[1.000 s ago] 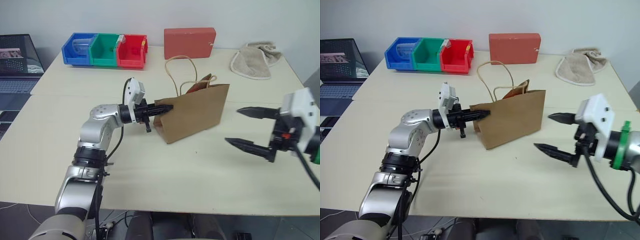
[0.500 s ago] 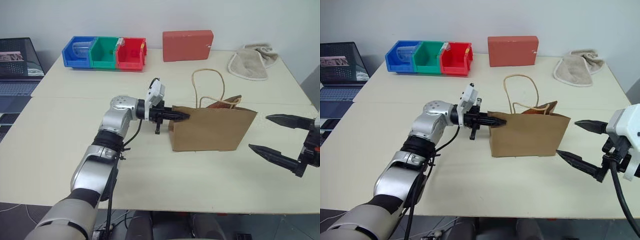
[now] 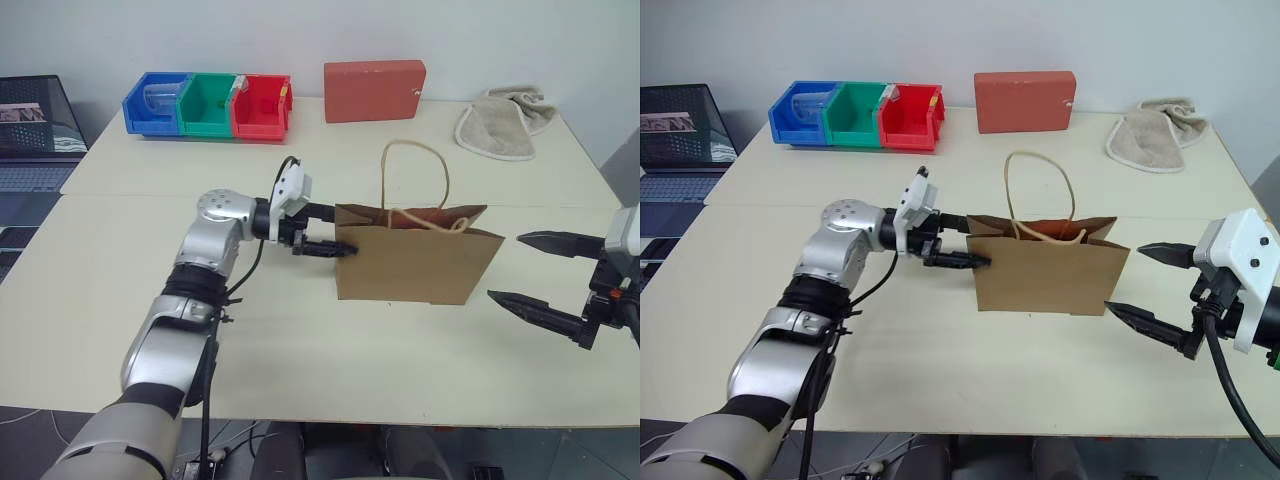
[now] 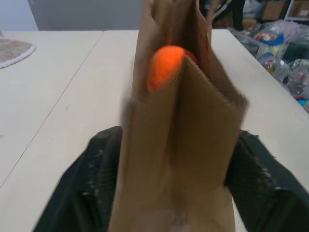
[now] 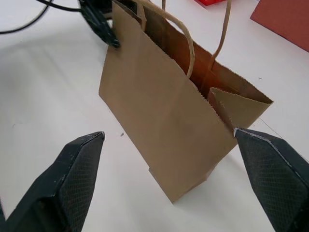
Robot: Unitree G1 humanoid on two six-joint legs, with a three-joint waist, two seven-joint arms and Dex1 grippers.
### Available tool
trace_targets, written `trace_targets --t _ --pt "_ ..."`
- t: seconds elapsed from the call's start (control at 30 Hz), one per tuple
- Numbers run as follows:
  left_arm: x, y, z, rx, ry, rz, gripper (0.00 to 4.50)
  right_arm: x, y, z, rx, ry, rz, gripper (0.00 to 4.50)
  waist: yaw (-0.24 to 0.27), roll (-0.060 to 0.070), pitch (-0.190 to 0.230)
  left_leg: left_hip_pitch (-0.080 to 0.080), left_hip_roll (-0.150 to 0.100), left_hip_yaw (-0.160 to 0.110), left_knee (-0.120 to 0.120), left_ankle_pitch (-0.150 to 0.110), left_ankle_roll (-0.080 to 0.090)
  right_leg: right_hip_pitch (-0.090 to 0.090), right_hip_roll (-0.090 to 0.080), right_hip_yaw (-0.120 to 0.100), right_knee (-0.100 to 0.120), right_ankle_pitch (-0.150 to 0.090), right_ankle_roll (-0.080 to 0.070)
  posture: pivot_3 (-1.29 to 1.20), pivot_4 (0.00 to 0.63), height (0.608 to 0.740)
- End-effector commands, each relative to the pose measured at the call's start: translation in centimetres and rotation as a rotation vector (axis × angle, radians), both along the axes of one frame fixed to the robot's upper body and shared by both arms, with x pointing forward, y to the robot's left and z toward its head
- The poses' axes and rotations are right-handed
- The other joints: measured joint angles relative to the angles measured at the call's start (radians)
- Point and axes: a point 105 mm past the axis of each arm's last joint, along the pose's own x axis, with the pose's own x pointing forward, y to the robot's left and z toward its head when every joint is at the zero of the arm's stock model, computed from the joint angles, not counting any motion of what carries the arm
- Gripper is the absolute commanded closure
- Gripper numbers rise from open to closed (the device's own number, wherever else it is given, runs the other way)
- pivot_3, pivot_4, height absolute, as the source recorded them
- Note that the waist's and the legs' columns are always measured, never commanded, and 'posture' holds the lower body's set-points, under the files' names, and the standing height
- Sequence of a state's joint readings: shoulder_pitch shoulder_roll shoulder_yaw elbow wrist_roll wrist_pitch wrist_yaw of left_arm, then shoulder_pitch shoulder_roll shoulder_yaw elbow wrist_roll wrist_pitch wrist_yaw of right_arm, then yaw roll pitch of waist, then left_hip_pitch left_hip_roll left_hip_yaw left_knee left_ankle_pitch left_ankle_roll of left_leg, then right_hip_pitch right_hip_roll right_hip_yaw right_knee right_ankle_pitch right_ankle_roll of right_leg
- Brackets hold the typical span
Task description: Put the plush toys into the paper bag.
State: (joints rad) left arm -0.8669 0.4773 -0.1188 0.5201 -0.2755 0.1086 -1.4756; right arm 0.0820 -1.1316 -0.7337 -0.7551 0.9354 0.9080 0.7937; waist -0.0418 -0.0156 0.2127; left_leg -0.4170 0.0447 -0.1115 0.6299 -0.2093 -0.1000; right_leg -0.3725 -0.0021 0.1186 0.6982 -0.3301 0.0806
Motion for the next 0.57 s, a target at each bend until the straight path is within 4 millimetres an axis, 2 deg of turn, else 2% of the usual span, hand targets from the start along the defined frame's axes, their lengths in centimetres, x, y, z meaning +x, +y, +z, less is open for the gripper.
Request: trace_targets --t 0.03,0.13,0.3,0.47,0.57 --pt "-0.7 2.0 1.5 0.007 -0.063 0.071 0.05 0.4 -0.9 1.1 -0.031 -0.039 0.005 0.0 0.001 0.0 0.0 0.0 0.0 0.0 0.0 0.0 0.0 0.0 0.0 0.0 0.0 0.0 0.0 0.0 0.15 0.74" --pt "-2.0 6.5 1.4 0.144 -0.103 0.234 0.05 1.3 -3.2 2.1 -0.098 -0.041 0.004 0.0 -0.009 0.0 0.0 0.0 0.0 0.001 0.0 0.0 0.0 0.0 0.0 0.001 0.0 0.0 0.0 0.0 0.15 0.74" --pt "-4.1 11.3 2.6 0.263 -0.112 0.414 0.05 1.9 -6.1 2.8 -0.178 -0.021 0.01 0.0 -0.009 0.0 0.0 0.001 0.001 0.001 0.0 0.0 0.0 0.001 0.0 0.0 0.0 0.0 0.0 0.0 0.15 0.74" --pt "-5.0 13.4 3.6 0.239 -0.094 0.52 0.05 2.6 -7.5 3.2 -0.201 -0.021 0.009 0.0 -0.003 0.0 0.0 0.001 0.001 0.002 0.0 0.0 0.0 0.001 -0.001 0.0 -0.001 0.0 0.0 0.0 0.15 0.74" --pt "-5.4 13.8 3.2 0.237 -0.079 0.528 0.05 3.0 -7.6 3.0 -0.204 -0.016 0.024 0.0 -0.011 0.0 0.0 0.002 0.001 0.003 0.0 0.0 0.0 0.0 -0.001 0.001 -0.001 0.0 0.0 0.0 0.15 0.74"
